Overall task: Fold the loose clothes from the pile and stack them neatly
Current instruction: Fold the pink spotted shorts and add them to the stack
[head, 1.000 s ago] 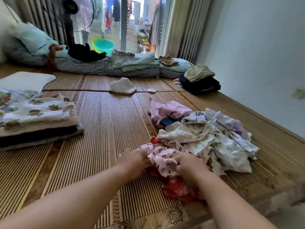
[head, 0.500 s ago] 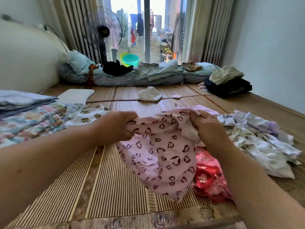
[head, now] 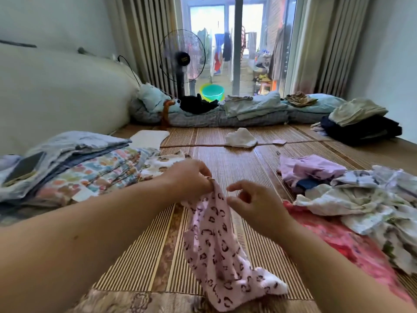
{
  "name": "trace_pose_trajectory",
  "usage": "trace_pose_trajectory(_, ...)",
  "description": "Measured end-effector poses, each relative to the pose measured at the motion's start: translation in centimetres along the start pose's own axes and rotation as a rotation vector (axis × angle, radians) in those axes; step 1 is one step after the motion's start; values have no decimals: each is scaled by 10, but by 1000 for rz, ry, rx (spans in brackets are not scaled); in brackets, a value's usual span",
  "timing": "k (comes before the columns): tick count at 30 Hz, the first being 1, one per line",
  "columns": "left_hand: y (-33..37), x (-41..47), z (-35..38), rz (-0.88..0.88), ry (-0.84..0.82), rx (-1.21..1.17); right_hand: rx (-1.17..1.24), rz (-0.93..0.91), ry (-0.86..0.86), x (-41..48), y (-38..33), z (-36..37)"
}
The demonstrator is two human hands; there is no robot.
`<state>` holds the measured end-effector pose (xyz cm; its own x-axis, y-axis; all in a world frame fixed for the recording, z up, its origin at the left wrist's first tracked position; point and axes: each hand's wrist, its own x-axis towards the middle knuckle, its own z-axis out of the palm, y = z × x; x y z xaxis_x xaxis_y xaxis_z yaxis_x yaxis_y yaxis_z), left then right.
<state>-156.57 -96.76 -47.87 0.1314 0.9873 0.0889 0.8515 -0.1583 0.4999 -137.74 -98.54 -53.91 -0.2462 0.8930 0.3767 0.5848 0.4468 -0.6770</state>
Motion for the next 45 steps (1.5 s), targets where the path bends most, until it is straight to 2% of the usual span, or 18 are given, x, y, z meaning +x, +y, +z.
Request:
trace_pose_trajectory(2, 6, 2, 2, -43, -21, 0, 113, 8, -80, -2, -19, 14)
trace_pose_trajectory(6, 13, 1, -9, -100, -132, -3, 26, 84, -14, 3, -24, 28)
trace_pose_trajectory(10, 9, -3, -25, -239, -436, -583, 490, 222, -83, 9, -16, 14)
trace_pose_trajectory(12, 6, -3, -29, -277, -487, -808, 695, 264, -125, 10, -13, 5)
trace_pose_trajectory(13, 6, -4, -29, -288, -469, -860, 692, 249, -141, 9, -10, 2)
trace_pose_trajectory(14, 6, -4, -28, -298, -447, -881, 591, 211, -163, 8, -7, 0)
trace_pose_trajectory(15, 6, -4, -27, -306, -427, -869, 391, 159, -191, 7, -5, 0)
trace_pose_trajectory(17, 4, -3, -25, -316, -398, -759, -73, 73, -202, 7, 1, 0)
trace_pose_trajectory(18, 3, -3, -24, -305, -359, -622, -226, 72, -187, 6, 4, -1)
trace_pose_trajectory(20, 1, -3, -23, -199, -229, -211, -353, 147, -157, 4, 13, -8)
trace_pose_trajectory(22, -2, -3, -23, -62, -100, 97, -399, 255, -135, 2, 19, -18)
trace_pose_trajectory(26, -16, -1, -22, 184, 18, 495, -378, 361, -30, 10, 11, -40)
trace_pose_trajectory(30, -19, -2, -37, 394, 73, 585, -271, 329, -7, 28, -18, -61)
trace_pose_trajectory(33, -20, -4, -57, 396, 155, 652, -137, 291, -60, 42, -46, -82)
trace_pose_trajectory(37, -28, -11, -91, 120, 207, 387, -123, 222, -40, 56, -74, -101)
trace_pose_trajectory(41, -25, -21, -116, -56, 132, 34, -27, 200, -16, 58, -87, -101)
trace_pose_trajectory(43, -25, -29, -123, -83, 24, -232, 60, 156, -24, 57, -93, -98)
trace_pose_trajectory(45, -28, -37, -130, 13, -51, -523, 183, 91, -65, 55, -98, -97)
